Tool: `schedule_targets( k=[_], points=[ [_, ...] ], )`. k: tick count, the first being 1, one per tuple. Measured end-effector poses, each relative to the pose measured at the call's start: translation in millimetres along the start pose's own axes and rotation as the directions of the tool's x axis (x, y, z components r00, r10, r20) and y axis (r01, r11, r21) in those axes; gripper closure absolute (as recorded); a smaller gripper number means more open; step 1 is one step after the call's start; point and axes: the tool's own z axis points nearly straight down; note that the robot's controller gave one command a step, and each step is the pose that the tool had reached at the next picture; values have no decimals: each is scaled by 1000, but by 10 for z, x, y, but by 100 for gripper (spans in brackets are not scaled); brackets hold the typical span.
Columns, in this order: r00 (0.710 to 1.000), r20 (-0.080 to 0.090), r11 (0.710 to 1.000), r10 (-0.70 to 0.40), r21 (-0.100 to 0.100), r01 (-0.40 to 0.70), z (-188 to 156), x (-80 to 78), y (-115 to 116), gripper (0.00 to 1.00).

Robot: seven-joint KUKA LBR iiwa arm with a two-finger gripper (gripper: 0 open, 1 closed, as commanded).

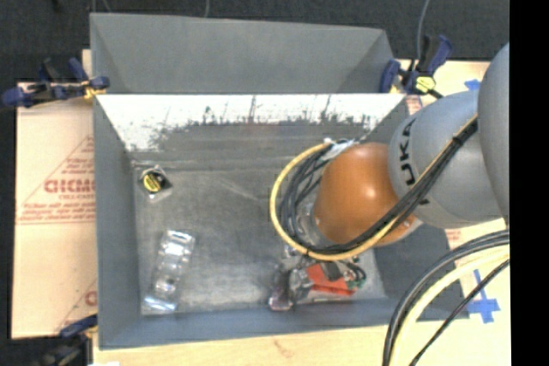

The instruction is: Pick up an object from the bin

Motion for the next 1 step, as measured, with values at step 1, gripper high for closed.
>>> schedule_targets(
  k=[1],
  points=[
    [970, -12, 970, -245, -4, 245, -1589, -97, 96, 100]
  ],
)
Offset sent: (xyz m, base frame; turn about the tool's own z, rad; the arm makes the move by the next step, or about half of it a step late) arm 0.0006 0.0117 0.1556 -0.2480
